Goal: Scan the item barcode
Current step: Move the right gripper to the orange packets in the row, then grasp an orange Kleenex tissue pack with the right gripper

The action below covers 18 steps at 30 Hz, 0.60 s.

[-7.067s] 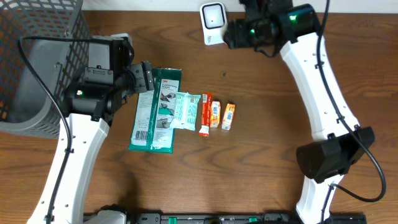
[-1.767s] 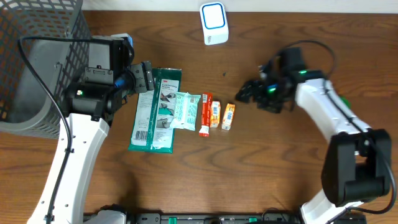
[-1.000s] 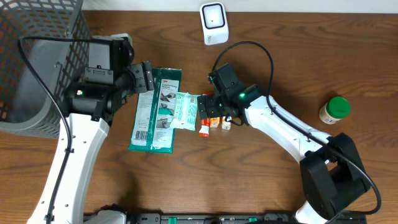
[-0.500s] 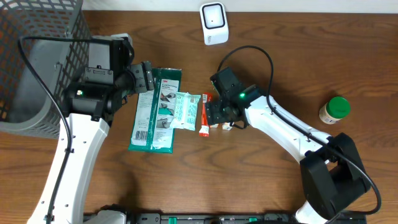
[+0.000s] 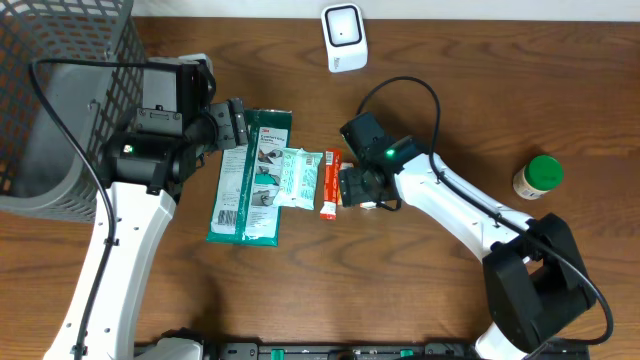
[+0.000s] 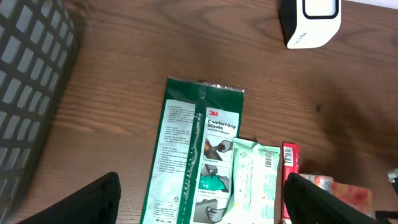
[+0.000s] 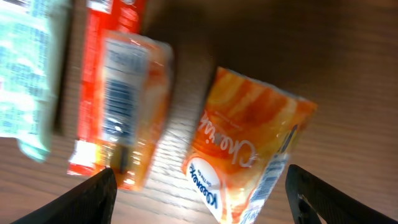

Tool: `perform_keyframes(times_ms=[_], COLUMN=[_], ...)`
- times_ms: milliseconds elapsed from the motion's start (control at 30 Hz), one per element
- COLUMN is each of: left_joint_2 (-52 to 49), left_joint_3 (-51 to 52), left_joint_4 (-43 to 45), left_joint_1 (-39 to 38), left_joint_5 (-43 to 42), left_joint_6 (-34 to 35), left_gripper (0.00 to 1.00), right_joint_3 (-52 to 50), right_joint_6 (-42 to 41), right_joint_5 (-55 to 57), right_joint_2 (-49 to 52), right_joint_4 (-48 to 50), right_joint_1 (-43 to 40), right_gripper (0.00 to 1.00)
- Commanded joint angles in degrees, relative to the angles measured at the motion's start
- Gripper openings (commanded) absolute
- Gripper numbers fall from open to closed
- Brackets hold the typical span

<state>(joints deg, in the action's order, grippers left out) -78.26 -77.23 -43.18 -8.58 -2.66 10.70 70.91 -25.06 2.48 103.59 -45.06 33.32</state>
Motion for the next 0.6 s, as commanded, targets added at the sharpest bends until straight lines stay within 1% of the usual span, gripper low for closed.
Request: perform_keyframes(times_ms=[0,167,400,567], left_joint_2=[-0.02,-0.02,-0.02,-0.02], left_joint_3=[0.09,0.09,0.09,0.09], left_joint_4=[-0.07,-0.09,-0.09,-0.07], left_joint_1=[-0.02,-0.02,-0.02,-0.02], left_joint_5=[0.28,0.28,0.28,0.28], left_joint_6=[0.35,0.35,0.35,0.35], left_gripper=[0.84,0.84,0.84,0.84], right_joint_3=[-0.22,-0.22,-0.22,-0.22], right_joint_6=[-0.68,-1.36,-3.67,-3.65], right_joint_5=[2.25,3.72,9.94,8.81], right_joint_2=[-0.2,-0.2,-0.2,-0.2], right_joint_4=[-1.18,-2.91,-6.95,-6.38], right_joint_1=[-1.16,-2.01,-3.08,-3.87], right_gripper=[0.82,0.82,0.83,0.84])
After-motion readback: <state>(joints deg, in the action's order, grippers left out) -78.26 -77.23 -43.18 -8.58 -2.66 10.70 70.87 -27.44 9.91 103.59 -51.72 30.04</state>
